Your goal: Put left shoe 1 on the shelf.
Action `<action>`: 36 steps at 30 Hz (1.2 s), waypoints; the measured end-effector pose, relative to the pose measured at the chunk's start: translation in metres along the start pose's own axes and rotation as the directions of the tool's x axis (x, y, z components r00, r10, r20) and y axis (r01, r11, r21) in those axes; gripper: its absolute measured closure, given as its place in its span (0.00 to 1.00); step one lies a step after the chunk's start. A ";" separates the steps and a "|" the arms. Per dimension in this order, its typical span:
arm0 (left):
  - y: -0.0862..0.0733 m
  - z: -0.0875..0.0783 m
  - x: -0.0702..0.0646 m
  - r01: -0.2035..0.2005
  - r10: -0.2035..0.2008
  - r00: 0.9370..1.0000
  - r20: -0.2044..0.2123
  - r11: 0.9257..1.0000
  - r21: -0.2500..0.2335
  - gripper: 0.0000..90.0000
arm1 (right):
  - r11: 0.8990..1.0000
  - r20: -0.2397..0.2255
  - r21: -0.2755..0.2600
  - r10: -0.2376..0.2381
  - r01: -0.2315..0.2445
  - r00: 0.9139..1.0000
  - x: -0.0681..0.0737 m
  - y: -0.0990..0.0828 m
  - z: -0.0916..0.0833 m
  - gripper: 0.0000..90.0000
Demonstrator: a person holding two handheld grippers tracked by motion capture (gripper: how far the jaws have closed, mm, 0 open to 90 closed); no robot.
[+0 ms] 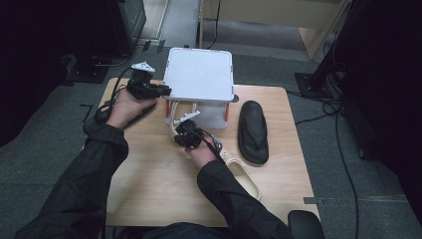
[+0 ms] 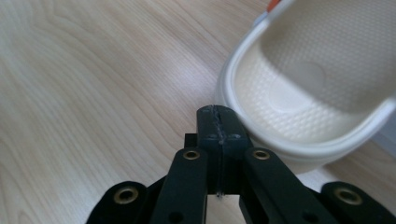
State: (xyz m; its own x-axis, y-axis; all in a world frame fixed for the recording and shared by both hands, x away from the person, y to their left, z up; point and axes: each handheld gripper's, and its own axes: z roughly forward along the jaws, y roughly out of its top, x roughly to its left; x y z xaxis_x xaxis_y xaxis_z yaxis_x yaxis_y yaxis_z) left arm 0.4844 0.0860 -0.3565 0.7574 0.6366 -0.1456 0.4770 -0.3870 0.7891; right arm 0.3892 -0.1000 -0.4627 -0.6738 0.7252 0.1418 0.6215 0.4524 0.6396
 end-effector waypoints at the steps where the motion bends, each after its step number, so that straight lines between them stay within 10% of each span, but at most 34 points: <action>1: 0.000 0.000 0.000 0.000 0.000 1.000 0.000 1.000 0.000 0.85 | 1.000 -0.019 -0.009 0.000 0.000 1.000 -0.002 0.001 0.001 1.00; 7: 0.000 0.000 0.002 0.011 -0.011 1.000 -0.009 1.000 -0.006 0.85 | 0.992 -0.024 -0.031 -0.124 0.123 0.992 -0.002 0.014 0.009 1.00; 18: 0.000 0.000 0.003 0.023 -0.023 1.000 0.010 1.000 -0.005 0.86 | 0.995 -0.028 -0.028 -0.094 0.094 0.995 -0.006 0.012 0.001 1.00; 23: 0.000 0.000 0.003 0.019 -0.019 1.000 0.007 1.000 -0.001 0.86 | 0.991 -0.011 0.052 -0.122 0.123 0.992 -0.008 0.005 -0.002 1.00; 30: 0.000 0.000 0.002 0.016 -0.016 1.000 0.004 1.000 -0.002 0.86 | 0.975 0.072 0.013 -0.222 0.222 0.972 -0.008 0.007 -0.001 1.00; 36: 0.000 0.000 0.003 0.018 -0.018 1.000 0.007 1.000 -0.001 0.86 | 0.978 0.043 -0.026 -0.207 0.208 0.977 -0.014 0.013 0.006 1.00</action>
State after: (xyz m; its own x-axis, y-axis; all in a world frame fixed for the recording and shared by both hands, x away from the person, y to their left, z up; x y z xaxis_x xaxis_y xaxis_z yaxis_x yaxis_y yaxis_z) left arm 0.4861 0.0879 -0.3567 0.7520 0.6385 -0.1640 0.4899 -0.3748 0.7871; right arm 0.4092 -0.1013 -0.4607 -0.7699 0.6376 -0.0268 0.4566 0.5797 0.6749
